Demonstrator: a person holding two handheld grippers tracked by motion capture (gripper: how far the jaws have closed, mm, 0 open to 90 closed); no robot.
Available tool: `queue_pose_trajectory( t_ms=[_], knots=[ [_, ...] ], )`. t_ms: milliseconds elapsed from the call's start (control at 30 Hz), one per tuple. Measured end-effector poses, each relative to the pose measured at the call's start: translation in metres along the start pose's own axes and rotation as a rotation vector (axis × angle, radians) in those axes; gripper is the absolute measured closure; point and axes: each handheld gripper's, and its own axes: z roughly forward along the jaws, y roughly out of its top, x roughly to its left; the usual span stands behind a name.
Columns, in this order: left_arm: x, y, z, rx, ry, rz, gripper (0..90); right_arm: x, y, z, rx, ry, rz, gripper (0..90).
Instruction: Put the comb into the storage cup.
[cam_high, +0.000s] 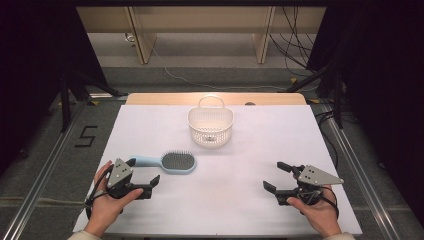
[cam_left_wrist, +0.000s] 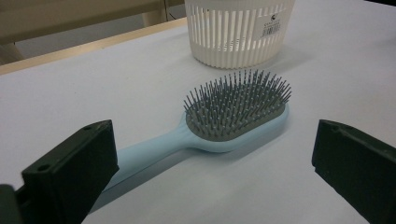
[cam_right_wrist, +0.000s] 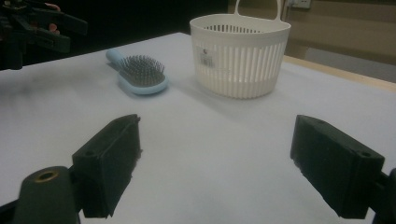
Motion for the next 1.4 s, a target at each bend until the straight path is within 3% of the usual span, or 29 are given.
queue_pose_trajectory(
  t_ms=[300, 400, 433, 467, 500, 533, 567, 600, 633, 700, 733, 967, 1200, 1400],
  knots=[
    [0.0, 0.001, 0.0, -0.003, 0.002, 0.003, 0.0, 0.0, 0.0, 0.0, -0.001, -0.001, 0.002, 16.7],
    [0.002, 0.004, 0.001, -0.013, 0.02, 0.004, 4.3, 0.0, 0.0, 0.0, 0.0, -0.001, 0.001, 16.7],
    [0.003, 0.006, 0.001, -0.02, 0.041, 0.006, 10.8, 0.0, 0.0, 0.0, 0.002, -0.001, -0.001, 16.7],
    [0.004, 0.008, 0.002, -0.026, 0.068, 0.006, 27.5, 0.0, 0.0, 0.001, 0.003, -0.002, 0.0, 16.7],
    [0.006, 0.011, 0.004, -0.026, 0.08, 0.005, 27.5, 0.0, 0.0, 0.001, 0.003, -0.002, 0.0, 16.7],
    [0.008, 0.013, 0.005, -0.028, 0.092, -0.001, 38.1, 0.0, 0.0, 0.001, 0.005, -0.004, 0.001, 16.7],
    [0.012, 0.018, 0.008, -0.006, 0.102, -0.034, 59.3, 0.0, 0.0, 0.001, 0.007, -0.007, -0.001, 16.7],
    [0.014, 0.02, 0.011, 0.015, 0.108, -0.046, 68.2, 0.0, 0.0, 0.002, 0.004, -0.007, 0.001, 16.7],
    [0.014, 0.02, 0.011, 0.015, 0.108, -0.046, 75.3, 0.0, 0.0, 0.002, 0.003, -0.007, 0.001, 16.7],
    [0.02, 0.024, 0.019, 0.08, 0.148, -0.041, 85.7, -0.001, 0.0, 0.002, 0.0, -0.01, 0.001, 16.7],
    [0.02, 0.024, 0.019, 0.08, 0.148, -0.041, 89.0, -0.001, 0.0, 0.002, 0.0, -0.01, 0.001, 16.7],
    [0.035, 0.038, 0.045, 0.165, 0.195, -0.041, 89.9, -0.001, -0.001, 0.002, 0.001, -0.007, 0.003, 16.7],
    [0.045, 0.04, 0.063, 0.222, 0.209, -0.033, 89.9, -0.001, -0.001, 0.002, 0.003, -0.004, 0.003, 16.6],
    [0.055, 0.035, 0.076, 0.281, 0.217, -0.066, 90.0, -0.001, -0.001, 0.002, 0.004, -0.004, 0.003, 16.7]
  ],
)
